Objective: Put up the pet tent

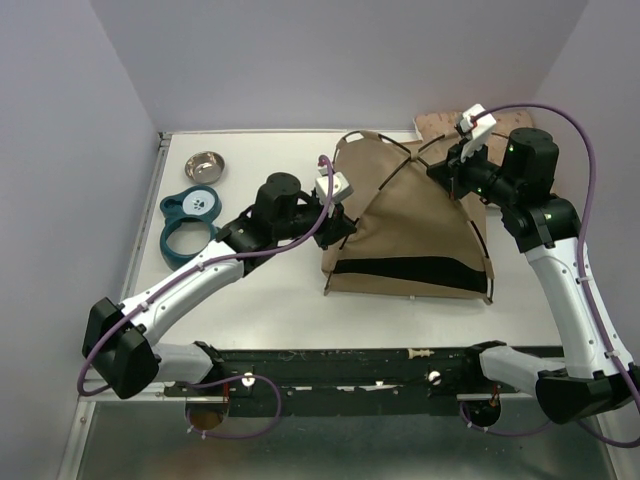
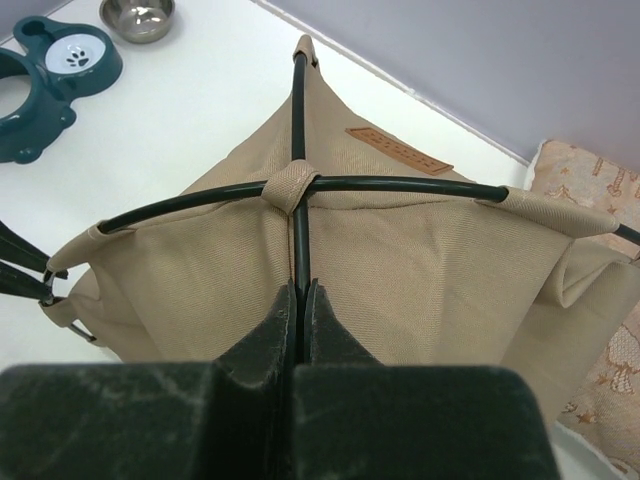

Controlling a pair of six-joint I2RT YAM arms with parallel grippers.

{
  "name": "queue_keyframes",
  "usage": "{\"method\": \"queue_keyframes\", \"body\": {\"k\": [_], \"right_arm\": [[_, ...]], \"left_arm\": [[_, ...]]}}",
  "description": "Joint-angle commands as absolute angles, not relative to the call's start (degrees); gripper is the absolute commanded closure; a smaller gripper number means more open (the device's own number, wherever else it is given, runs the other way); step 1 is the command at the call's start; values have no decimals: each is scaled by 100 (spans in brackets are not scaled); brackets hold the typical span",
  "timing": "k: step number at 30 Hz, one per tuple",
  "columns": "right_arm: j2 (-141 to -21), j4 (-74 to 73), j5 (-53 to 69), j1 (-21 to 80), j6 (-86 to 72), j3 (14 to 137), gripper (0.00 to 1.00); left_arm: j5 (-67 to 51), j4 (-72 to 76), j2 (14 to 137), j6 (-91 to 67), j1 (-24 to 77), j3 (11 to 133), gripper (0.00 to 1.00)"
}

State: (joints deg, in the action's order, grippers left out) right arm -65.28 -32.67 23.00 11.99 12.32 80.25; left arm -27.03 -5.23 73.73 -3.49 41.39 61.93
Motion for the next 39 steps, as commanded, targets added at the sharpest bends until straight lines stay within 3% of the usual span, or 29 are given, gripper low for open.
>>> {"method": "queue_keyframes", "body": {"k": [1, 7, 9, 11, 17, 26, 31, 35, 36, 39], "right_arm": [[-6381, -2804, 2373, 1160, 1107, 8042, 99], [-6354, -2821, 2443, 1151, 1081, 7981, 99], [-6337, -2821, 2417, 1160, 1098, 7954, 99], [-6328, -2786, 2295, 1160, 1142, 7972, 99], [-6442, -2488, 1328, 985, 1292, 8217, 99], [-6680, -2329, 1485, 545, 1213, 8675, 99], [-6548, -2417, 1608, 536, 1230, 8473, 99], [-6469, -2943, 2704, 545, 1248, 8420, 99], [-6460, -3127, 2994, 536, 1326, 8463, 94], [-6259, -3287, 3470, 510, 1590, 8429, 47]], "left_arm": [[-2689, -510, 7479, -413, 4184, 6301, 72], [-2689, -431, 7611, -518, 4245, 6486, 71], [-2672, -422, 7594, -536, 4245, 6495, 82], [-2663, -430, 7533, -536, 4245, 6451, 100], [-2978, -1036, 7138, -36, 4035, 5820, 100], [-3015, -1960, 6750, 1168, 3551, 5256, 100], [-3251, -2310, 7004, 1940, 2805, 5878, 100], [-4128, -3512, 7513, 3528, 2207, 7019, 100], [-4305, -4029, 7680, 4064, 2119, 7310, 100], [-4526, -5173, 8067, 5568, 1890, 8049, 100]]}}
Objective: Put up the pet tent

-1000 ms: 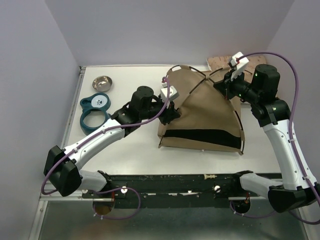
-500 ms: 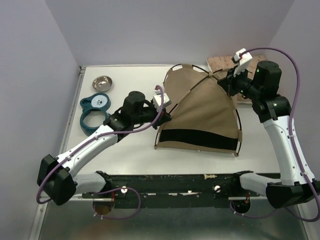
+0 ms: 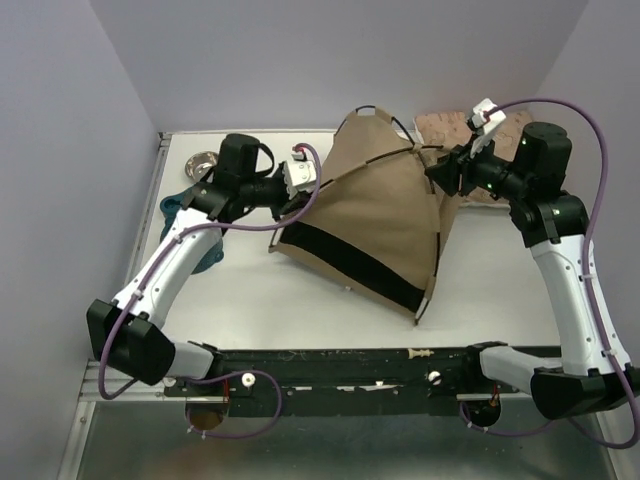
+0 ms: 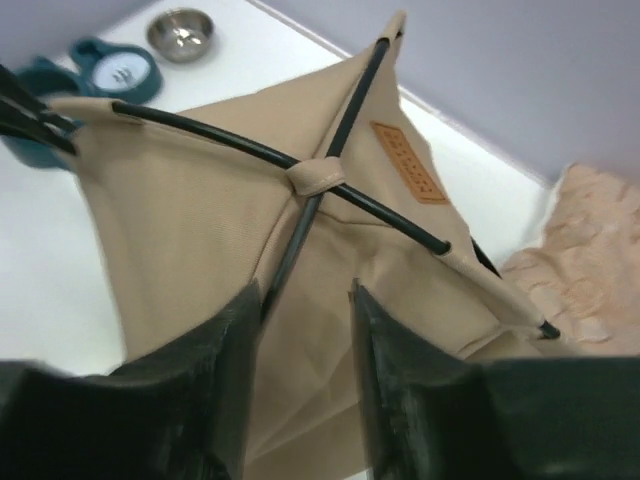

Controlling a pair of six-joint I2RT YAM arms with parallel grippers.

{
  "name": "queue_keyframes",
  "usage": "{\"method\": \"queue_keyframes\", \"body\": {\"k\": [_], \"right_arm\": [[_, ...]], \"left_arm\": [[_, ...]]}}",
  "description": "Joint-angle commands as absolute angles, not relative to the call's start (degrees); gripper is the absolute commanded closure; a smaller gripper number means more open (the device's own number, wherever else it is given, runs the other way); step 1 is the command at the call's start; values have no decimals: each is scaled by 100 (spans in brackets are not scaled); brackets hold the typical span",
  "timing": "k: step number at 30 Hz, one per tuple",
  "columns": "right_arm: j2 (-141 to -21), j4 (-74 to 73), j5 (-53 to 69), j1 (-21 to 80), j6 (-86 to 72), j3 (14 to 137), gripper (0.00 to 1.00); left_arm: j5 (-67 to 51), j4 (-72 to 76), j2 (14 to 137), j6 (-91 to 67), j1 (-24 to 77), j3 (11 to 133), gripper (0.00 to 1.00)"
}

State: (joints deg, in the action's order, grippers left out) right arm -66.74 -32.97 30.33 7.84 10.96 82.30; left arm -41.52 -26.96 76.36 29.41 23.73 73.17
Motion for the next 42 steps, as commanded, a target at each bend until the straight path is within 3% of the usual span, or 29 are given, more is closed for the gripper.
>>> {"method": "queue_keyframes", "body": {"k": [1, 3, 6, 7, 9, 13, 18, 27, 34, 37, 42], "right_arm": [[-6162, -3287, 3672, 466, 1678, 8429, 35], [-6108, -3444, 3945, 378, 1845, 8568, 17], [-6354, -4059, 4331, 63, 2222, 8973, 4], [-6441, -4208, 4411, -95, 2363, 9061, 2], [-6731, -4638, 4499, -342, 2784, 9245, 1], [-7416, -5281, 4685, -860, 3637, 9466, 1], [-8173, -6633, 5141, -1011, 4736, 9835, 5], [-8516, -6557, 5422, -1019, 5027, 8763, 10], [-8772, -5645, 5415, -941, 4677, 8210, 11], [-8850, -5265, 5291, -888, 4536, 7955, 22], [-8746, -5405, 5274, -888, 4693, 7647, 64]], "left_arm": [[-4552, -5516, 8234, 6225, 1785, 8286, 97], [-4666, -6080, 8603, 7203, 1496, 8734, 90], [-4799, -6826, 9567, 8040, 995, 9883, 87], [-4799, -7081, 9954, 8233, 880, 10331, 81], [-4694, -7172, 10570, 8324, 739, 11228, 64], [-4720, -5919, 11100, 7185, 449, 12022, 34], [-4746, -4390, 10619, 4402, 422, 11893, 18], [-4466, -2462, 7631, 697, 1483, 8194, 16], [-3579, -2153, 7057, -316, 3180, 6979, 14], [-3174, -2048, 7215, -325, 3523, 6952, 15], [-2839, -1960, 7646, -299, 3762, 7127, 19]]}}
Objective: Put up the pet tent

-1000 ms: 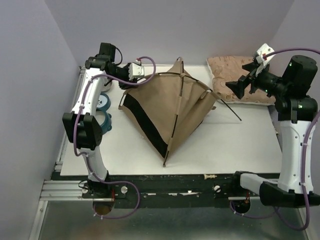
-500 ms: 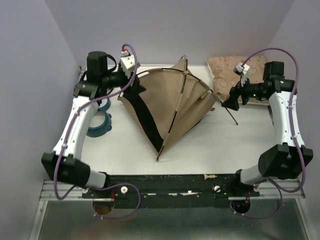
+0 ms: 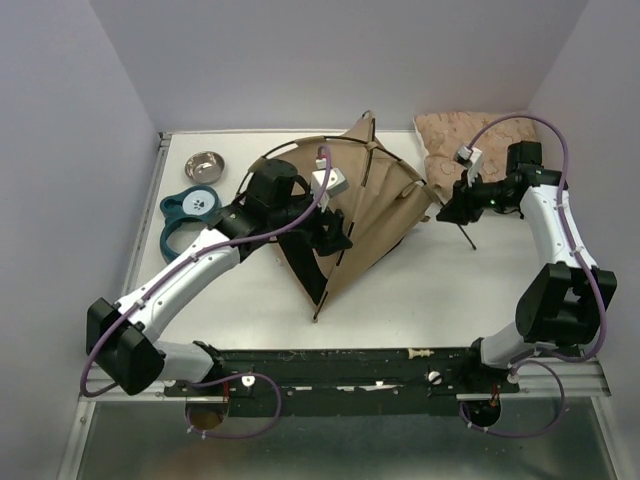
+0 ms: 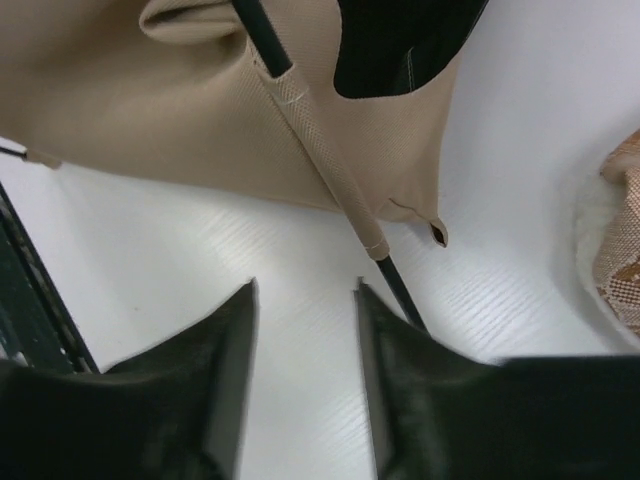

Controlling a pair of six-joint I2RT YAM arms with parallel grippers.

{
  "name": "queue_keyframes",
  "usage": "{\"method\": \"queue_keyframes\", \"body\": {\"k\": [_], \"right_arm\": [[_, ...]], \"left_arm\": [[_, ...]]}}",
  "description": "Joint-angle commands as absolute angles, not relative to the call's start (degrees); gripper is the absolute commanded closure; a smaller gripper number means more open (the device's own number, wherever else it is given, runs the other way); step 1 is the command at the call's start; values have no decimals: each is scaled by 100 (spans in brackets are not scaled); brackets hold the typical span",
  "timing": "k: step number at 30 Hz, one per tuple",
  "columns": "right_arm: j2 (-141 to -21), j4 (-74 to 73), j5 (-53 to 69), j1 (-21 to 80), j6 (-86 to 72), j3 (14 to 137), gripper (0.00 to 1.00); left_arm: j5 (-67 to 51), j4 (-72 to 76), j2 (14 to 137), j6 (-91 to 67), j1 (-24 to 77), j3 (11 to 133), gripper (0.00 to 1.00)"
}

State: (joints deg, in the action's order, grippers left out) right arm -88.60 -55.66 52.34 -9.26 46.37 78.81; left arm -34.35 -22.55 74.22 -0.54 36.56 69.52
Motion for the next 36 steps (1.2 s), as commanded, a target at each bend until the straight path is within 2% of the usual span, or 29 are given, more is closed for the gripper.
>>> {"method": "queue_keyframes", "body": {"k": [1, 4, 7, 10, 12, 14, 15, 16, 17, 18, 19, 20, 21, 23, 26, 28, 31, 36], "right_arm": [[-8615, -5423, 5247, -896, 4702, 7533, 73], [-8202, -5545, 5326, -896, 4633, 7278, 99], [-7727, -5704, 5633, -896, 4536, 6989, 99], [-7401, -5730, 5940, -888, 4403, 6742, 99], [-7391, -5827, 6038, -888, 4246, 6846, 99], [-7496, -5871, 6021, -888, 4105, 7205, 74], [-7567, -5775, 6021, -896, 4017, 7494, 59], [-7646, -5566, 5994, -888, 3808, 7654, 40], [-7699, -5172, 5942, -888, 3501, 7786, 32], [-7760, -4750, 5785, -888, 3220, 7892, 26], [-7856, -4442, 5627, -870, 2964, 8040, 23], [-7988, -4291, 5503, -827, 2866, 8260, 20], [-8233, -4289, 5389, -765, 2891, 8488, 20], [-8629, -4447, 5274, -642, 3032, 8937, 20], [-9043, -4202, 5045, -466, 3120, 9184, 21], [-9306, -4000, 5045, -396, 3164, 9307, 22], [-9790, -4060, 5159, -255, 3313, 9711, 27], [-10107, -3964, 5221, -44, 3427, 9905, 34]], "left_arm": [[-2787, -1951, 7733, -281, 3770, 7198, 22], [-2540, -1969, 7971, -45, 3648, 7479, 35], [-2469, -1925, 8129, 368, 3332, 7821, 57], [-2855, -2196, 8366, 789, 2902, 8269, 75], [-3293, -2599, 8533, 1167, 2647, 8594, 81], [-3454, -3231, 8709, 1738, 2549, 8884, 87], [-3454, -3452, 8762, 1993, 2540, 8964, 90], [-3445, -3567, 8754, 2126, 2523, 8965, 91], [-3454, -3542, 8719, 2101, 2479, 8921, 91], [-3506, -3368, 8623, 1866, 2418, 8825, 86], [-3611, -3079, 8526, 1559, 2347, 8694, 74], [-3673, -2850, 8395, 1251, 2303, 8553, 56], [-3596, -2587, 8263, 1004, 2311, 8447, 46], [-3525, -2225, 8034, 853, 2364, 8262, 36], [-3252, -2275, 8111, 1298, 2522, 8559, 31], [-3619, -2897, 8471, 1886, 2522, 9181, 31], [-3858, -3515, 8937, 2557, 2575, 9974, 35], [-3622, -3244, 9219, 2926, 2575, 10353, 41]]}}
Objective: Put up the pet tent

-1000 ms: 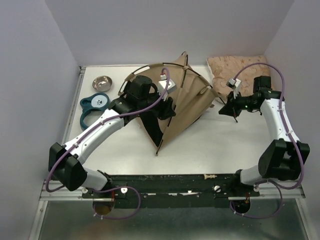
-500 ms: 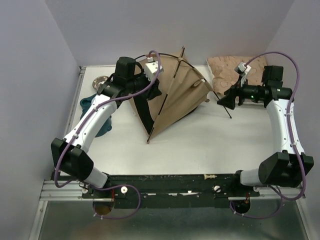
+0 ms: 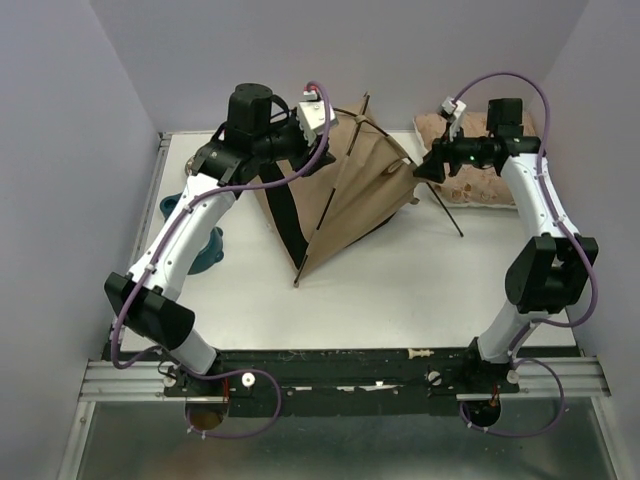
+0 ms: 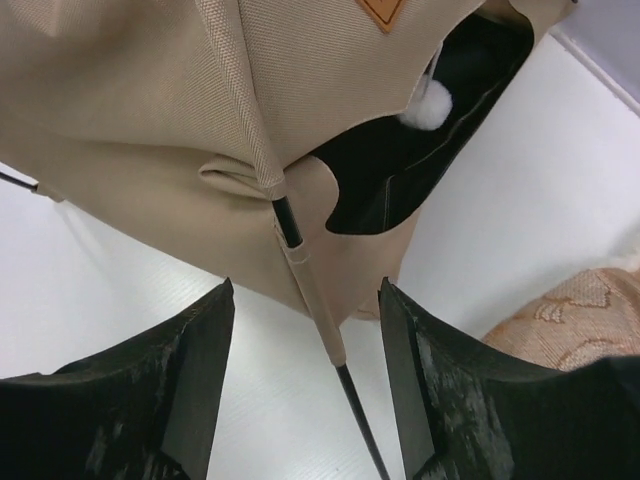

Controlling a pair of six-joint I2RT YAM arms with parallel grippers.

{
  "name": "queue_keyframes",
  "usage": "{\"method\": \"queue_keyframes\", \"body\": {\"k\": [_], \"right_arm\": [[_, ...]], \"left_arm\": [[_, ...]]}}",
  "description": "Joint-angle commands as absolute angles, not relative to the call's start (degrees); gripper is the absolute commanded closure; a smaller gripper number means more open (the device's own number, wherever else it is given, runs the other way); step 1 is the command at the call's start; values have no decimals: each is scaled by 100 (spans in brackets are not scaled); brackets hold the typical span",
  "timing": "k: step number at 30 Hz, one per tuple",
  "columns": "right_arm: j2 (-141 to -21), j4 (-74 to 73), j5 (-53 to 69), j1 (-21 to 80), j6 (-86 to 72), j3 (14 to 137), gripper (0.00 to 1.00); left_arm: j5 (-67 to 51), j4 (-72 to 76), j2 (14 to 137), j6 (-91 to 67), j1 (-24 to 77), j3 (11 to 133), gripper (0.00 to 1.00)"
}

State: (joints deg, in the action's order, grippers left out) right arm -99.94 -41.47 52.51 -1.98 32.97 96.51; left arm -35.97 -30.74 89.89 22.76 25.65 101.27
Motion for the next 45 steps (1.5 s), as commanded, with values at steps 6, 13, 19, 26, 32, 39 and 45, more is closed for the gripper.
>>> {"method": "queue_keyframes", "body": {"k": [6, 13, 19, 26, 32, 39, 45], "right_arm": [[-10301, -3964, 4896, 246, 3814, 9730, 49], [-10029, -3718, 4869, 369, 3700, 9475, 99], [-9862, -3700, 4957, 395, 3683, 9343, 99], [-9782, -3753, 5036, 431, 3744, 9273, 99], [-9756, -3806, 5089, 474, 3779, 9264, 99], [-9738, -3823, 5133, 501, 3753, 9299, 99], [-9747, -3841, 5081, 536, 3753, 9255, 99]], "left_arm": [[-3260, -2963, 9614, 4392, 2444, 10827, 54], [-3305, -2419, 10019, 5968, 2320, 11092, 59], [-3208, -1943, 10292, 6477, 2329, 10969, 57], [-2997, -1363, 10459, 6759, 2408, 10767, 57], [-2918, -1354, 10714, 6864, 2540, 10977, 57], [-2804, -1591, 10942, 7295, 2698, 11153, 61], [-2725, -1591, 11039, 7296, 2830, 11276, 89]]}}
